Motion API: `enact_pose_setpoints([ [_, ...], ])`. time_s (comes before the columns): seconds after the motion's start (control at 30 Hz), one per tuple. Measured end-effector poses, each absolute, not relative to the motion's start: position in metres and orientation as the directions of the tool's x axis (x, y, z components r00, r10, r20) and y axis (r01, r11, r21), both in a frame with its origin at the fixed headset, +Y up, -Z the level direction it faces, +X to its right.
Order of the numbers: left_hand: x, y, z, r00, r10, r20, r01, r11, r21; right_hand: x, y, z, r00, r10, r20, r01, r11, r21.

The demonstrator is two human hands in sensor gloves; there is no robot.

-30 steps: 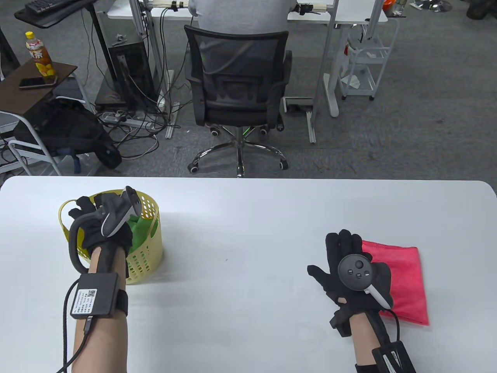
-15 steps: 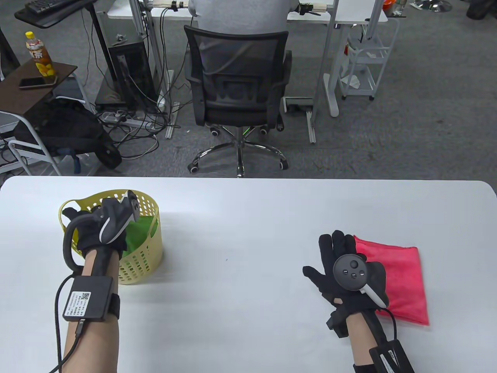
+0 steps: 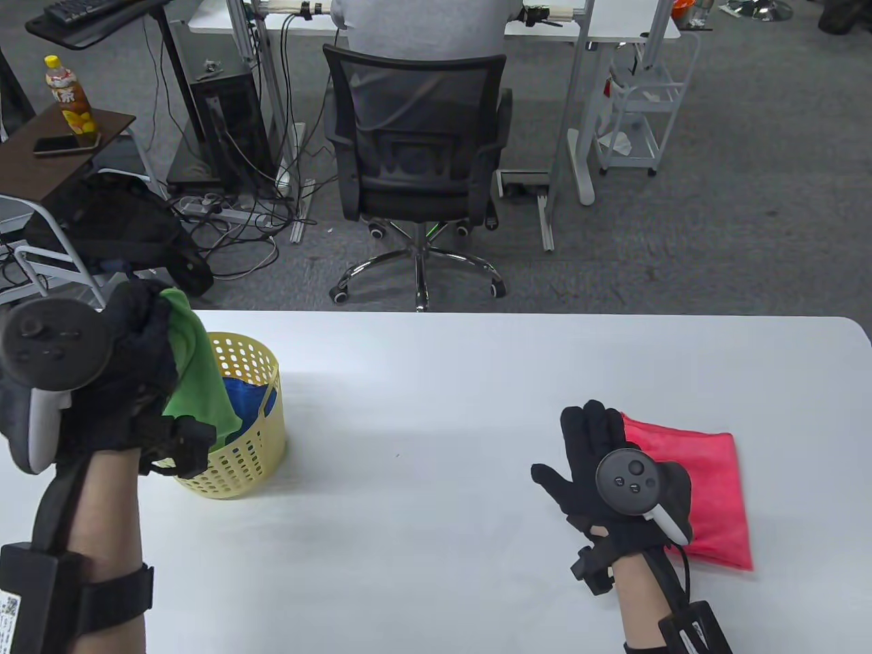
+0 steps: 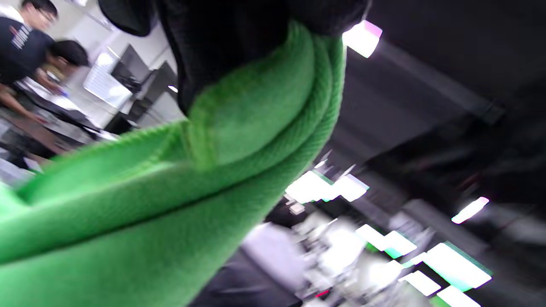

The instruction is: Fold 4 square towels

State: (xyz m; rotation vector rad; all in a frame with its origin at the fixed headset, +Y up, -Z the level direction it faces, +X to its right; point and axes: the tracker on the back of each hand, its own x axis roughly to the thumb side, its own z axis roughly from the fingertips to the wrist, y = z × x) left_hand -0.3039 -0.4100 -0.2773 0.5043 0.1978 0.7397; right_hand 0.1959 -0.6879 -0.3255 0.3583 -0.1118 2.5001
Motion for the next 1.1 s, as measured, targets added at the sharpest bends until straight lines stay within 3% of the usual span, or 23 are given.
enact_pose_setpoints([
  [0.13, -0.281, -0.374, -0.244, 0.651, 0.722, 0.233, -0.722, 0.496, 0.482, 0.196, -0.682, -0.322, -0.761, 0.576, 0.3, -0.604, -0.797, -0.001],
  [0.23, -0.254, -0.361, -0.233, 0.525, 0.745, 0.412, -0.842, 0.383, 0.38, 0.196, -0.678, -0.32, -0.747, 0.588, 0.311, -0.619, -0.785, -0.002],
  [0.33, -0.22, -0.365, -0.232, 0.46, 0.741, 0.489, -0.887, 0.361, 0.287, 0.198, -0.674, -0.318, -0.737, 0.596, 0.319, -0.632, -0.775, -0.011],
  [0.4, -0.203, -0.376, -0.238, 0.508, 0.72, 0.473, -0.861, 0.408, 0.304, 0.2, -0.673, -0.317, -0.734, 0.6, 0.317, -0.638, -0.77, -0.021],
  [0.5, -0.177, -0.408, -0.258, 0.6, 0.675, 0.43, -0.8, 0.512, 0.314, 0.204, -0.673, -0.317, -0.736, 0.604, 0.305, -0.641, -0.767, -0.025],
  [0.63, -0.155, -0.48, -0.288, 0.676, 0.693, 0.251, -0.737, 0.634, 0.235, 0.206, -0.677, -0.318, -0.744, 0.601, 0.291, -0.633, -0.774, -0.02],
  [0.77, -0.143, -0.577, -0.308, 0.906, 0.42, 0.055, -0.423, 0.903, 0.076, 0.203, -0.683, -0.32, -0.764, 0.582, 0.279, -0.606, -0.796, -0.001],
  [0.93, -0.156, -0.686, -0.313, 0.982, 0.176, -0.073, -0.185, 0.97, -0.16, 0.185, -0.692, -0.321, -0.8, 0.531, 0.279, -0.529, -0.844, 0.091],
  [1.03, -0.178, -0.715, -0.308, 0.992, 0.065, -0.107, -0.086, 0.974, -0.207, 0.166, -0.697, -0.317, -0.83, 0.47, 0.3, -0.443, -0.883, 0.156],
  [1.1, -0.193, -0.717, -0.303, 0.991, 0.04, -0.13, -0.062, 0.983, -0.172, 0.153, -0.698, -0.313, -0.841, 0.43, 0.328, -0.39, -0.903, 0.182],
])
